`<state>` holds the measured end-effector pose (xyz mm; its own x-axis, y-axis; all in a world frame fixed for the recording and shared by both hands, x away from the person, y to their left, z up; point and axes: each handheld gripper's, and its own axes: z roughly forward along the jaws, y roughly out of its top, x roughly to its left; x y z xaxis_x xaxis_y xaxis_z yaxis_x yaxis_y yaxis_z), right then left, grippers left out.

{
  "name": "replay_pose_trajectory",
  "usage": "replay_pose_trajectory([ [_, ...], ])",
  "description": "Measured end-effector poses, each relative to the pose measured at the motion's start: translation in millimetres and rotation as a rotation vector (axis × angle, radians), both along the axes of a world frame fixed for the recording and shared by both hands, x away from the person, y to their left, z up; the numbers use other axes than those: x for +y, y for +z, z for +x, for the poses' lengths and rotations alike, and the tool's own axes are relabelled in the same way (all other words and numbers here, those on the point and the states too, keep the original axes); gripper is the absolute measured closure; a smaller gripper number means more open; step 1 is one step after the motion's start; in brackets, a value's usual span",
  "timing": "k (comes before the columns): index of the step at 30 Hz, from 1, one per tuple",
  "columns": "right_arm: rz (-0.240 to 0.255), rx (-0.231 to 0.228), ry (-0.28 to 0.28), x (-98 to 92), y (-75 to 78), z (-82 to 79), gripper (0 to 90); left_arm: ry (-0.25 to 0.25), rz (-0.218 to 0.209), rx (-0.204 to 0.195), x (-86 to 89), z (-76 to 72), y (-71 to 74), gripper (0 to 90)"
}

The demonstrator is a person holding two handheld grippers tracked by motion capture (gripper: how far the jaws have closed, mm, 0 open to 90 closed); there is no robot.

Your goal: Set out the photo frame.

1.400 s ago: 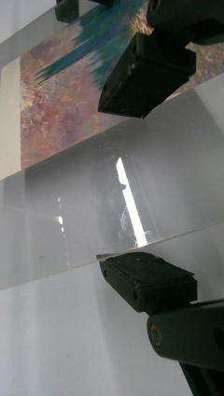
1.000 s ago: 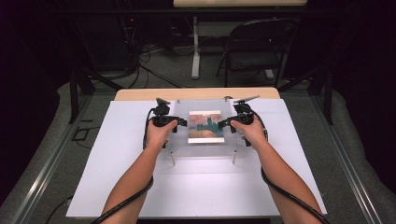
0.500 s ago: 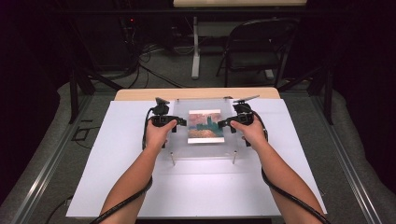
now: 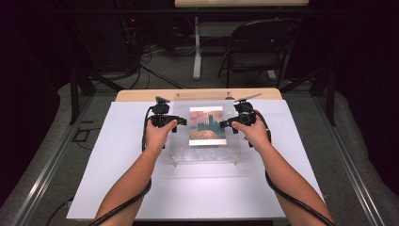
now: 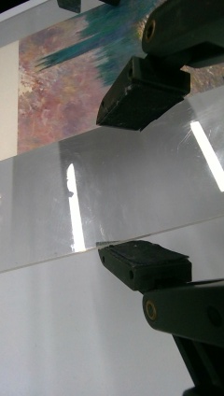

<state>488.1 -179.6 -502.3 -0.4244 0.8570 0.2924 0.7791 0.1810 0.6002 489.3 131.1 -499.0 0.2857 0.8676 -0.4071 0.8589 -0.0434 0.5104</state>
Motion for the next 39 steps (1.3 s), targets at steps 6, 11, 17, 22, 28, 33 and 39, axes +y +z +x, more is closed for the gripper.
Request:
replay_pose_trajectory([
  [6, -0.027, -0.021, -0.002, 2.6, 8.9, -6.6, 20.0, -0.002, 0.013, -0.030, -0.3, -6.8, 8.6, 34.8],
  [11, -0.046, -0.047, 0.005, 3.9, 14.9, -13.1, 20.0, 0.001, 0.006, -0.055, 1.5, -14.1, 14.2, 37.8],
  [17, -0.070, -0.079, 0.020, 4.7, 22.5, -21.8, 20.2, -0.009, 0.017, -0.078, 2.3, -21.6, 22.7, 39.6],
  [22, -0.086, -0.115, 0.028, 5.3, 28.3, -30.7, 20.8, -0.012, 0.023, -0.111, 3.4, -31.7, 30.0, 41.4],
  [28, -0.091, -0.164, 0.029, 3.0, 35.1, -42.5, 25.1, -0.020, 0.022, -0.140, 5.7, -41.6, 36.7, 44.9],
  [33, -0.101, -0.195, 0.026, 3.3, 39.3, -51.6, 26.5, -0.023, 0.026, -0.162, 6.5, -49.9, 41.9, 46.3],
  [39, -0.114, -0.233, 0.034, 1.7, 45.2, -63.9, 29.5, -0.027, 0.012, -0.187, 10.2, -60.4, 46.9, 50.4],
])
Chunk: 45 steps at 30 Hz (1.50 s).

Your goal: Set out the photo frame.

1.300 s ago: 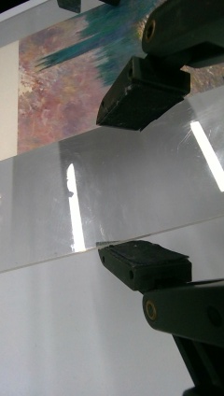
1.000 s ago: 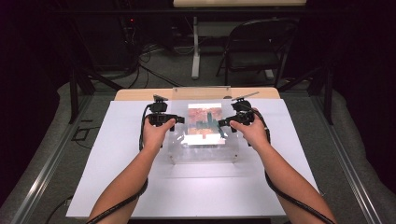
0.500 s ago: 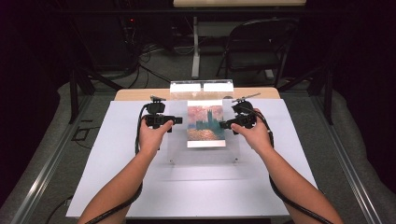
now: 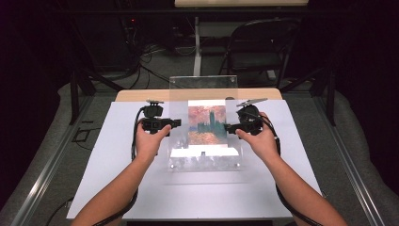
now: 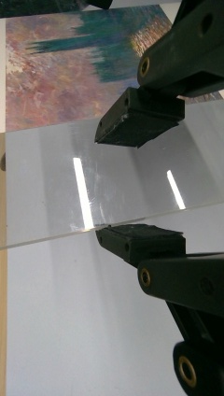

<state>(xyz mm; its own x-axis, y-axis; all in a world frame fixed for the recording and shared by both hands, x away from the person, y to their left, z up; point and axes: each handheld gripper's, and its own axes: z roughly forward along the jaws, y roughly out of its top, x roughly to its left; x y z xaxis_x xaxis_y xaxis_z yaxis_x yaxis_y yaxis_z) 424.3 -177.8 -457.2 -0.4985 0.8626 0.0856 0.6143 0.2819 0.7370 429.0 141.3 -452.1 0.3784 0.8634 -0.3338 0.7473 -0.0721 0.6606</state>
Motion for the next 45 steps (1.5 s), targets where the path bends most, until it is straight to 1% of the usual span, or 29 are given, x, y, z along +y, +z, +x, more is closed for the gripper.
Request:
replay_pose_trajectory([
  [5, -0.006, -0.023, 0.005, -1.4, 3.4, -8.3, 32.3, 0.004, -0.015, -0.030, 1.9, -8.6, 2.0, 52.7],
  [10, -0.001, -0.056, 0.007, -4.0, 6.2, -17.0, 35.9, -0.002, -0.006, -0.056, 1.7, -17.5, 5.3, 53.7],
  [11, -0.002, -0.054, 0.004, -4.0, 7.0, -18.8, 36.3, -0.003, -0.001, -0.066, 1.8, -20.2, 6.0, 53.8],
  [15, -0.011, -0.083, 0.004, -3.2, 9.5, -27.9, 37.3, -0.004, 0.000, -0.088, 2.4, -29.2, 8.4, 54.8],
  [19, -0.042, -0.112, 0.011, -1.9, 12.3, -37.0, 37.4, -0.005, 0.005, -0.112, 3.1, -38.5, 10.3, 55.8],
  [20, -0.041, -0.116, 0.009, -1.2, 12.6, -39.4, 37.5, -0.004, 0.007, -0.121, 2.7, -41.0, 10.7, 55.8],
  [29, -0.066, -0.157, 0.005, 0.8, 14.9, -53.9, 38.1, -0.008, 0.037, -0.155, 1.0, -54.7, 13.9, 55.9],
  [30, -0.065, -0.166, -0.001, 1.2, 14.8, -55.8, 38.6, -0.009, 0.037, -0.159, 1.0, -55.9, 13.9, 55.9],
  [32, -0.066, -0.165, -0.002, 1.1, 15.2, -57.0, 38.9, -0.009, 0.037, -0.159, 1.0, -55.9, 13.9, 55.9],
  [33, -0.066, -0.165, -0.002, 1.1, 15.2, -57.0, 38.9, -0.008, 0.041, -0.174, 0.9, -60.7, 14.0, 55.9],
  [34, -0.057, -0.179, -0.003, 0.6, 15.1, -60.9, 39.6, -0.009, 0.043, -0.177, 0.9, -61.6, 14.0, 56.1],
  [36, -0.059, -0.185, -0.005, 0.9, 15.1, -63.3, 39.7, -0.015, 0.052, -0.184, 1.2, -64.1, 14.5, 56.1],
  [42, -0.079, -0.208, -0.005, 1.8, 15.7, -70.8, 40.1, -0.012, 0.048, -0.201, 1.7, -70.9, 14.8, 57.1],
  [45, -0.078, -0.216, -0.005, 2.0, 15.8, -74.2, 40.2, -0.021, 0.044, -0.202, 3.3, -73.3, 15.1, 57.9],
])
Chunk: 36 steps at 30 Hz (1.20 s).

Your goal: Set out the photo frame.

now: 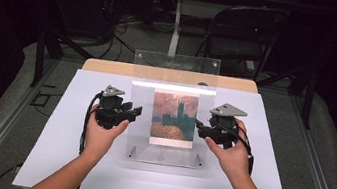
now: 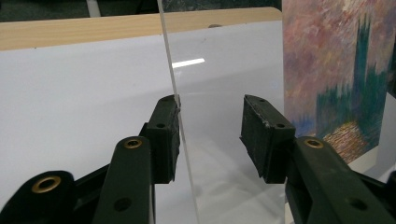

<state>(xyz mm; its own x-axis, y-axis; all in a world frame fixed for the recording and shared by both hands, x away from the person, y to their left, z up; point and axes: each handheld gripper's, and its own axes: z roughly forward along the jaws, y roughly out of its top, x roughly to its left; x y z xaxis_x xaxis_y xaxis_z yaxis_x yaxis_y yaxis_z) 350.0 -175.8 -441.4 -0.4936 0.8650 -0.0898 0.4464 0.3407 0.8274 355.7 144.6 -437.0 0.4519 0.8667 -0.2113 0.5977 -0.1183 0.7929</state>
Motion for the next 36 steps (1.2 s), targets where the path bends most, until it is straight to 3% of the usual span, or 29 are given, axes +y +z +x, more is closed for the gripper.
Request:
replay_pose_trajectory([
  [15, 0.010, -0.028, 0.007, -1.5, 1.6, -17.9, 40.1, -0.011, 0.000, -0.027, 2.0, -16.5, 1.3, 60.2],
  [21, 0.010, -0.045, 0.009, -1.6, 2.0, -26.8, 39.8, -0.011, -0.026, -0.039, 4.4, -24.8, 0.3, 62.0],
  [26, 0.010, -0.052, 0.015, -2.1, 2.4, -35.1, 40.1, -0.022, -0.023, -0.051, 5.3, -32.5, 0.4, 62.4],
  [36, 0.019, -0.067, 0.009, -4.8, 2.2, -46.5, 45.5, -0.033, -0.037, -0.059, 7.9, -42.6, -0.7, 63.2],
])
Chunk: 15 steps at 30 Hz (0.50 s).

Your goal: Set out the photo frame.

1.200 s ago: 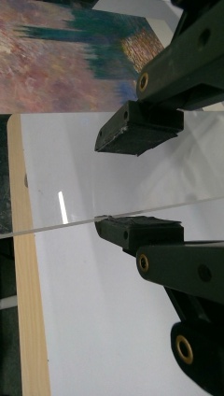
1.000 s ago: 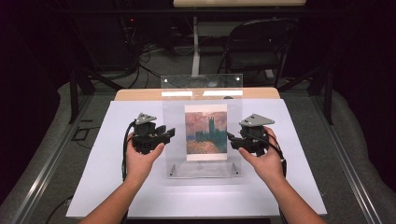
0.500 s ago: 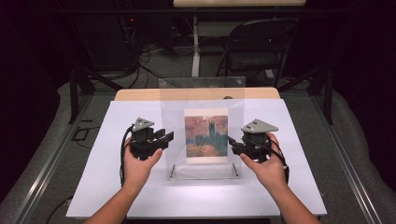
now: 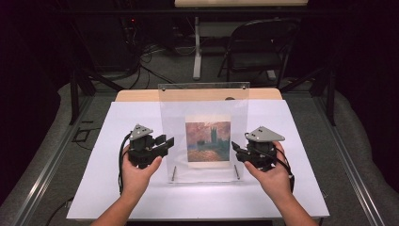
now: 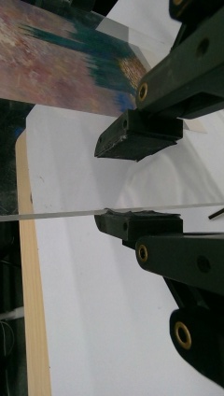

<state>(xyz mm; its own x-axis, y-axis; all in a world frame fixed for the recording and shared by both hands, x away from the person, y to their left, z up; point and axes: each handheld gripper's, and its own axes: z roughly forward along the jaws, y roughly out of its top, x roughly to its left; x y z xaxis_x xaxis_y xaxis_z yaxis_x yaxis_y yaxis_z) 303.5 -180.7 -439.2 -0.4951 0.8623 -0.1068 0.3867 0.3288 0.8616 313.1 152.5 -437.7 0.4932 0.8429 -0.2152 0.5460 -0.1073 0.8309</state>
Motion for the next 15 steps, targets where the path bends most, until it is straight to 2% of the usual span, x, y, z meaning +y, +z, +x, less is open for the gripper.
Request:
replay_pose_trajectory([
  [6, 0.013, 0.004, 0.008, -2.6, 0.7, -5.2, 47.8, -0.007, -0.002, -0.011, 0.6, -5.9, -0.8, 63.3],
  [15, 0.010, -0.015, 0.007, -5.2, -0.5, -11.8, 53.3, -0.018, -0.004, -0.017, 2.3, -11.9, -1.7, 63.9],
])
